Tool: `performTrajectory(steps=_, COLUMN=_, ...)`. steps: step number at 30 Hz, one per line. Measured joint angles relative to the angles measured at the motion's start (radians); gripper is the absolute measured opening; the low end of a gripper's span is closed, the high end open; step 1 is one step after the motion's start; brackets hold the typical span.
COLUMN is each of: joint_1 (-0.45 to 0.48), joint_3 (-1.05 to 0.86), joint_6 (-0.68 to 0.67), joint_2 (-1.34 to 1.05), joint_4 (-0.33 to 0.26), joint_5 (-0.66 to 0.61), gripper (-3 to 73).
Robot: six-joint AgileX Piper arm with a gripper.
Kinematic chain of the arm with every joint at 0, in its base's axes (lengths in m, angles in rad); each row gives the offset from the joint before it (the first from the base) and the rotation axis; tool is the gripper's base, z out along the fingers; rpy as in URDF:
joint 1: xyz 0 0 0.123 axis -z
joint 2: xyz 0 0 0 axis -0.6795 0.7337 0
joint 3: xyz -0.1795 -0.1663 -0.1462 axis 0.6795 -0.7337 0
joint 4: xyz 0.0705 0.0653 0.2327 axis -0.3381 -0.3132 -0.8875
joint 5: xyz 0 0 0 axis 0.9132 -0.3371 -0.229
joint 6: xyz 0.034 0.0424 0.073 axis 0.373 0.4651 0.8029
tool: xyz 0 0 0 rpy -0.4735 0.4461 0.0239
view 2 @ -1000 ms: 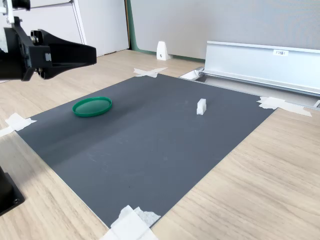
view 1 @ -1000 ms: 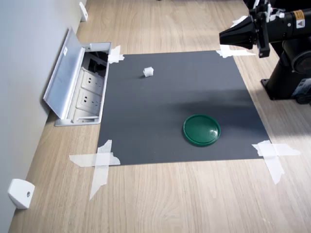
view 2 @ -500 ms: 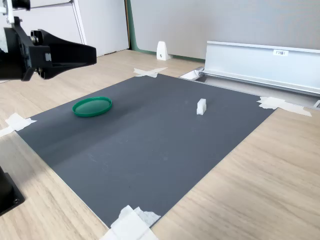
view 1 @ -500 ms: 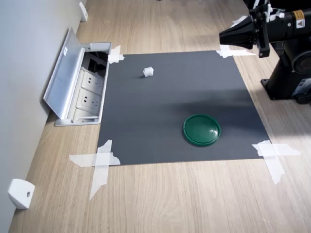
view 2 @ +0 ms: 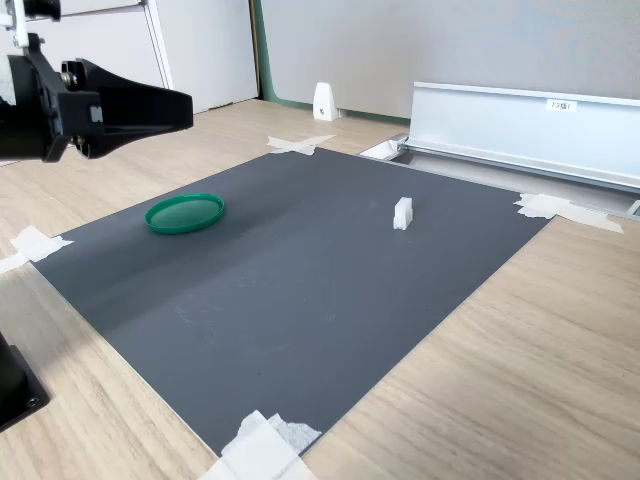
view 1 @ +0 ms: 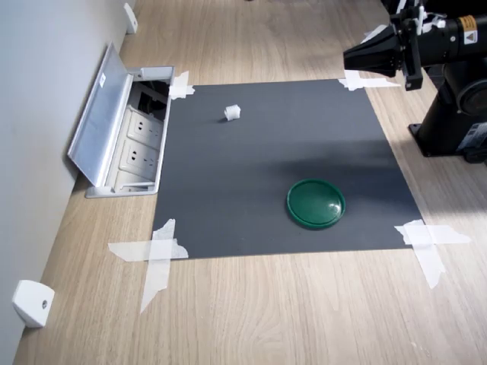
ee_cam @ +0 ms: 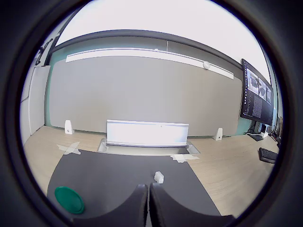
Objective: Grasp a white terminal and put it on the green lid.
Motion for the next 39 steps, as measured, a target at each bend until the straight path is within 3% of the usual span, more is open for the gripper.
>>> performTrajectory(steps=17, joint_1=0.0, joint_3=-0.006, joint_6=0.001, joint_2=0.0, joint_4=-0.02, joint_5=-0.001, gripper=-0.9)
performTrajectory(steps=22, joint_1=0.0, joint_3=0.076, joint_6=0.001, joint_2=0.131, joint_4=-0.022, joint_5=-0.031, gripper=-0.9)
performTrajectory(steps=32, joint_1=0.0, joint_3=0.35, joint_6=0.001, joint_2=0.565, joint_4=0.028, joint_5=-0.301, gripper=-0.9)
performTrajectory(steps=39, joint_1=0.0, joint_3=0.537, joint_6=0.001, joint_2=0.815, joint_4=0.032, joint_5=-0.467, gripper=-0.9)
